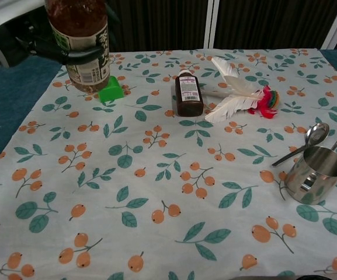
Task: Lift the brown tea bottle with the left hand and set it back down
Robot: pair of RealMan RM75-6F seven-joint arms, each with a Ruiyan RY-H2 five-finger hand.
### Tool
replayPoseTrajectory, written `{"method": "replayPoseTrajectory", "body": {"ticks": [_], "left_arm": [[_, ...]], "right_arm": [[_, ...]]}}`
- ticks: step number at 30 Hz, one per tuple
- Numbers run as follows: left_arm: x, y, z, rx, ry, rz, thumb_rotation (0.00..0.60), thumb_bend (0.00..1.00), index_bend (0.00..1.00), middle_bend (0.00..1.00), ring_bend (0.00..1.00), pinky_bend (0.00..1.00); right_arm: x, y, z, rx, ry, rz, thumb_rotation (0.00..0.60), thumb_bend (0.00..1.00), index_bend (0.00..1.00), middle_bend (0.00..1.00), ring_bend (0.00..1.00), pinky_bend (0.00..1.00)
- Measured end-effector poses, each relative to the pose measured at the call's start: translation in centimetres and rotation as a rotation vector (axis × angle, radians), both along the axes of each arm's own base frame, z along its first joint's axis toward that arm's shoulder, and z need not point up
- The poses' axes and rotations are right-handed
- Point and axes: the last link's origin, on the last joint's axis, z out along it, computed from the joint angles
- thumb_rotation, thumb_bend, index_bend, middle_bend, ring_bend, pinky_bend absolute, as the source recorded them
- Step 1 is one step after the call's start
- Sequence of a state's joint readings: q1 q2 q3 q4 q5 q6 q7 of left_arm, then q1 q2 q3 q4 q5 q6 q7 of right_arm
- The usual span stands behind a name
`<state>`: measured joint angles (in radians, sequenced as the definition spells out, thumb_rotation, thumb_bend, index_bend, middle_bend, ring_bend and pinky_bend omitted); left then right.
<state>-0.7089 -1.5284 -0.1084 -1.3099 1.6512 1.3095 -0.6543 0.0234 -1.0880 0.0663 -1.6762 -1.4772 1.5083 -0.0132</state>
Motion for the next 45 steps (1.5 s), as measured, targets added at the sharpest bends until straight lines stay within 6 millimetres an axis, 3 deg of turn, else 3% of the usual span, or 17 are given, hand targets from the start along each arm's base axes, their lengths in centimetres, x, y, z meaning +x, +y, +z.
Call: {"method": "replayPoseTrajectory", "body": {"ticks": [5, 10, 15, 18, 24, 34, 40, 45], "left_arm": [[1.6, 1.5, 0.5, 0.224, 0.219, -0.060, 0.600, 0.57, 0.37, 0.44, 0.36, 0.45], [1.6, 2.6, 0.5, 0.492, 0.449, -0.125, 0.600, 0.57, 0.37, 0.43, 0.36, 0.44], [1.3, 2.7, -0.1, 0.522, 0.500, -0.112, 0.600, 0.56, 0.37, 0.43, 0.34, 0.43], [1.7, 2.3, -0.7, 0.397, 0.413, -0.071, 0.600, 0.56, 0.36, 0.42, 0.34, 0.43], [3.3, 1.3, -1.0, -0.071, 0.062, 0.046, 0.600, 0.56, 0.34, 0.39, 0.33, 0.42], [5.0, -0.9, 0.8, -0.854, -0.604, 0.245, 0.600, 0.56, 0.34, 0.39, 0.33, 0.42], [4.3, -1.1, 1.6, -1.058, -0.794, 0.307, 0.600, 0.56, 0.34, 0.39, 0.33, 0.42], [3.3, -1.2, 1.2, -1.055, -0.777, 0.327, 0.600, 0.56, 0.34, 0.39, 0.33, 0.42]], "right_arm": [[0.0, 0.0, 0.0, 0.000, -0.003, -0.003, 0.600, 0.16, 0.15, 0.11, 0.13, 0.19], [-0.1, -0.1, 0.0, -0.002, -0.004, -0.008, 0.600, 0.16, 0.15, 0.11, 0.13, 0.19], [-0.1, -0.1, 0.1, 0.000, -0.006, -0.011, 0.600, 0.16, 0.15, 0.11, 0.13, 0.19], [-0.1, -0.2, 0.1, 0.000, -0.007, -0.010, 0.600, 0.16, 0.15, 0.11, 0.13, 0.19], [-0.2, -0.2, 0.1, 0.001, -0.008, -0.010, 0.600, 0.16, 0.15, 0.11, 0.13, 0.19], [-0.1, -0.1, 0.2, 0.003, -0.007, -0.008, 0.600, 0.16, 0.15, 0.11, 0.13, 0.19], [-0.1, -0.1, 0.1, 0.004, -0.007, -0.010, 0.600, 0.16, 0.15, 0.11, 0.13, 0.19], [-0.1, -0.1, 0.1, 0.002, -0.008, -0.010, 0.600, 0.16, 0.15, 0.11, 0.13, 0.19]]}}
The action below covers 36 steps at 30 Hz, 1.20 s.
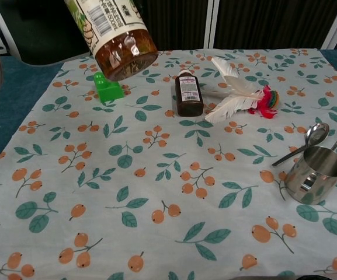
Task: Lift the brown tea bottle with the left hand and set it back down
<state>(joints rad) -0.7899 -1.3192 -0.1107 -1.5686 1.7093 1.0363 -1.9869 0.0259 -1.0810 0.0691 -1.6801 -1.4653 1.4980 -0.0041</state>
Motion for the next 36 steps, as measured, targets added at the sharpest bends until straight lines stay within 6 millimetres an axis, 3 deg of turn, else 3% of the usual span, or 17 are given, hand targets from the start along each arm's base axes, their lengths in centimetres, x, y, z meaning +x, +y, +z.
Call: {"method": "replayPoseTrajectory", "body": {"ticks": [6, 19, 23, 26, 30, 36], "left_arm": [[-1.3, 0.2, -1.2, 0.227, 0.222, -0.098, 0.600, 0.56, 0.35, 0.39, 0.33, 0.41], [-5.3, 1.8, -5.8, 1.115, 1.160, -0.501, 0.600, 0.56, 0.34, 0.37, 0.30, 0.37], [-6.6, 2.4, -6.4, 1.195, 1.333, -0.541, 0.600, 0.56, 0.34, 0.36, 0.28, 0.35], [-6.5, 2.3, -6.7, 1.145, 1.339, -0.544, 0.600, 0.56, 0.34, 0.35, 0.28, 0.35], [-5.8, 1.8, -6.6, 0.997, 1.223, -0.513, 0.600, 0.56, 0.33, 0.36, 0.28, 0.35], [-4.4, 0.9, -5.6, 0.658, 0.842, -0.357, 0.600, 0.56, 0.33, 0.35, 0.28, 0.35]], "right_arm": [[0.0, 0.0, 0.0, 0.000, 0.000, -0.001, 0.600, 0.16, 0.15, 0.11, 0.13, 0.19], [0.0, 0.0, 0.1, 0.000, -0.002, -0.001, 0.600, 0.16, 0.15, 0.12, 0.13, 0.19], [0.0, 0.0, 0.1, -0.002, -0.003, 0.000, 0.600, 0.16, 0.15, 0.12, 0.13, 0.19], [0.0, 0.0, 0.1, -0.004, -0.002, 0.002, 0.600, 0.16, 0.15, 0.12, 0.13, 0.19], [0.0, 0.0, 0.1, -0.006, 0.000, 0.006, 0.600, 0.16, 0.15, 0.12, 0.13, 0.19], [0.0, 0.0, 0.1, -0.009, 0.001, 0.008, 0.600, 0.16, 0.15, 0.12, 0.13, 0.19]]}}
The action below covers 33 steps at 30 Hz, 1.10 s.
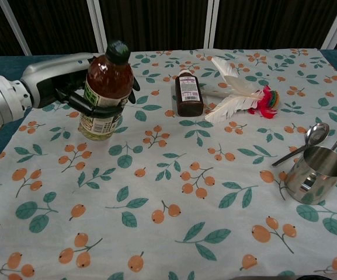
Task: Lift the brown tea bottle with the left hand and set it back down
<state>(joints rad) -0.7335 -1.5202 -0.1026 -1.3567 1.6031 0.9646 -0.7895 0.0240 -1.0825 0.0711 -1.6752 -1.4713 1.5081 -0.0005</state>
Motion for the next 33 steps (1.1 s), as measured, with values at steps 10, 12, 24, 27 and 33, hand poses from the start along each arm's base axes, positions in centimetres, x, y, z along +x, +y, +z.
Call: {"method": "replayPoseTrajectory", "body": {"ticks": [10, 12, 24, 27, 33], "left_arm": [[1.1, -1.2, 4.0, -0.625, -0.801, 0.267, 0.600, 0.56, 0.32, 0.35, 0.28, 0.36], [1.1, -1.4, 5.0, -0.714, -0.901, 0.253, 0.600, 0.56, 0.33, 0.36, 0.28, 0.36], [0.4, -2.0, 4.8, -0.700, -0.869, 0.182, 0.600, 0.56, 0.34, 0.35, 0.28, 0.36], [0.1, -2.2, 3.8, -0.561, -0.723, 0.122, 0.600, 0.56, 0.34, 0.35, 0.28, 0.36], [-0.3, -2.7, 1.0, -0.296, -0.391, -0.001, 0.600, 0.56, 0.33, 0.35, 0.28, 0.36]], "right_arm": [[0.0, 0.0, 0.0, -0.002, 0.001, 0.002, 0.600, 0.16, 0.15, 0.12, 0.13, 0.19], [0.0, 0.0, 0.0, -0.002, 0.001, 0.002, 0.600, 0.16, 0.15, 0.12, 0.13, 0.19], [0.0, 0.0, 0.0, -0.002, -0.001, -0.001, 0.600, 0.16, 0.15, 0.12, 0.13, 0.19], [0.0, 0.0, 0.0, -0.001, -0.001, 0.000, 0.600, 0.16, 0.15, 0.12, 0.13, 0.19], [0.0, 0.0, 0.0, -0.002, -0.002, -0.001, 0.600, 0.16, 0.15, 0.12, 0.13, 0.19]]}}
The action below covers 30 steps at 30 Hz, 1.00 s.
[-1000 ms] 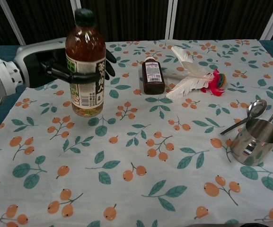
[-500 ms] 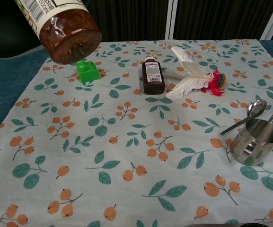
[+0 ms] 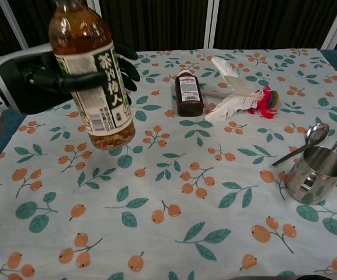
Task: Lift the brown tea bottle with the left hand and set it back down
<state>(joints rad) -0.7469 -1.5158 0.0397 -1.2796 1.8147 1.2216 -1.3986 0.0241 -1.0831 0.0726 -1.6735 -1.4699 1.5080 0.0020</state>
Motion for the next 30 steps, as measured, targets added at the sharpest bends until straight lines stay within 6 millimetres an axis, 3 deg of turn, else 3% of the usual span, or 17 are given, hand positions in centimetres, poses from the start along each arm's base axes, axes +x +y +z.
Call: {"method": "replayPoseTrajectory", "body": {"ticks": [7, 20, 23, 27, 30], "left_arm": [[-0.2, -1.2, -3.9, 0.124, 0.172, -0.009, 0.600, 0.56, 0.32, 0.34, 0.28, 0.35], [-2.7, 0.0, -7.0, 0.184, 0.196, 0.126, 0.600, 0.54, 0.30, 0.32, 0.25, 0.32], [-3.1, 0.2, -7.3, 0.180, 0.193, 0.136, 0.600, 0.44, 0.25, 0.27, 0.20, 0.27], [-3.6, 0.1, -7.5, 0.177, 0.203, 0.130, 0.600, 0.26, 0.09, 0.08, 0.05, 0.20], [-4.1, 0.1, -7.5, 0.159, 0.230, 0.125, 0.600, 0.21, 0.02, 0.01, 0.00, 0.15]], "right_arm": [[0.0, 0.0, 0.0, 0.001, -0.003, 0.000, 0.600, 0.16, 0.15, 0.12, 0.13, 0.19], [0.0, 0.0, -0.1, 0.002, -0.002, -0.001, 0.600, 0.16, 0.16, 0.12, 0.13, 0.19], [0.0, 0.0, -0.1, 0.002, -0.003, -0.002, 0.600, 0.16, 0.15, 0.12, 0.13, 0.19], [0.0, -0.1, 0.0, -0.001, -0.005, -0.003, 0.600, 0.16, 0.15, 0.12, 0.13, 0.19], [0.0, -0.1, 0.0, -0.004, -0.007, -0.002, 0.600, 0.16, 0.15, 0.12, 0.13, 0.19]]}}
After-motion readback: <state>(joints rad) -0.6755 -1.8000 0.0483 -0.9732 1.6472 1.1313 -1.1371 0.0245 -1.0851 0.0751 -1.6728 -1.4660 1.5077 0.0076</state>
